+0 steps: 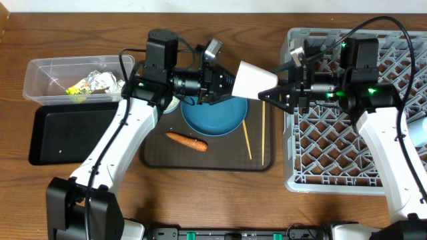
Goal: Sort waste into correct bins and load items into the dishwasher rack
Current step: 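Carry the pink cup right over the rack with right gripper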
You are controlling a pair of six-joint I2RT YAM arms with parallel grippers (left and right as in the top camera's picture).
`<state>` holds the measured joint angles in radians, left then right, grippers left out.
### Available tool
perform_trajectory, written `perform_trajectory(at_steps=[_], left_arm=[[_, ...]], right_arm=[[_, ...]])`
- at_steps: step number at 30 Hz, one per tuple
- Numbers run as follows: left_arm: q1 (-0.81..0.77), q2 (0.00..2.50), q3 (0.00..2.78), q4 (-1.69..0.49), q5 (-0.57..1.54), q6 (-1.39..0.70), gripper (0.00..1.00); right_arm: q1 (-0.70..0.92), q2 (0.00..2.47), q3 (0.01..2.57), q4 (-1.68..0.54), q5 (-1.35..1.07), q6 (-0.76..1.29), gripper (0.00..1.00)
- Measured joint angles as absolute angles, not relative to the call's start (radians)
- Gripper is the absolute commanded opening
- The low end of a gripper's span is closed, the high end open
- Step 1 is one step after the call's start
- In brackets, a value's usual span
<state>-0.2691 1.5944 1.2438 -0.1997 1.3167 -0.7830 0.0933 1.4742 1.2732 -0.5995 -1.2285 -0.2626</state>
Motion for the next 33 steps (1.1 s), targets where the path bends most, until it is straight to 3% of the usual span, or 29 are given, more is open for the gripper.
perform_trajectory(at_steps=[10,13,20,33], left_arm=[[-0.183,1.580,1.250,-0.739,0.765,-0.459,0.45],[-0.178,1.550,1.250,-0.840,0.562,-0.419,0.45],[-0.178,1.422,1.250,-0.965,0.172,-0.392,0.50],[-0.178,1.309,1.250,-0.976,0.040,-0.391,0.50]], right_arm=[[-0.044,1.425,1.315,-0.925,-0.786,-0.195,0.49],[-0.106,1.412,1.418,-1.074,-0.633,-0.155,0.39],[-0.257,1.388,1.614,-1.242,-0.298,-0.035,0.37],[-0.422,1.523,1.635,-1.351,0.020,0.065,0.22]])
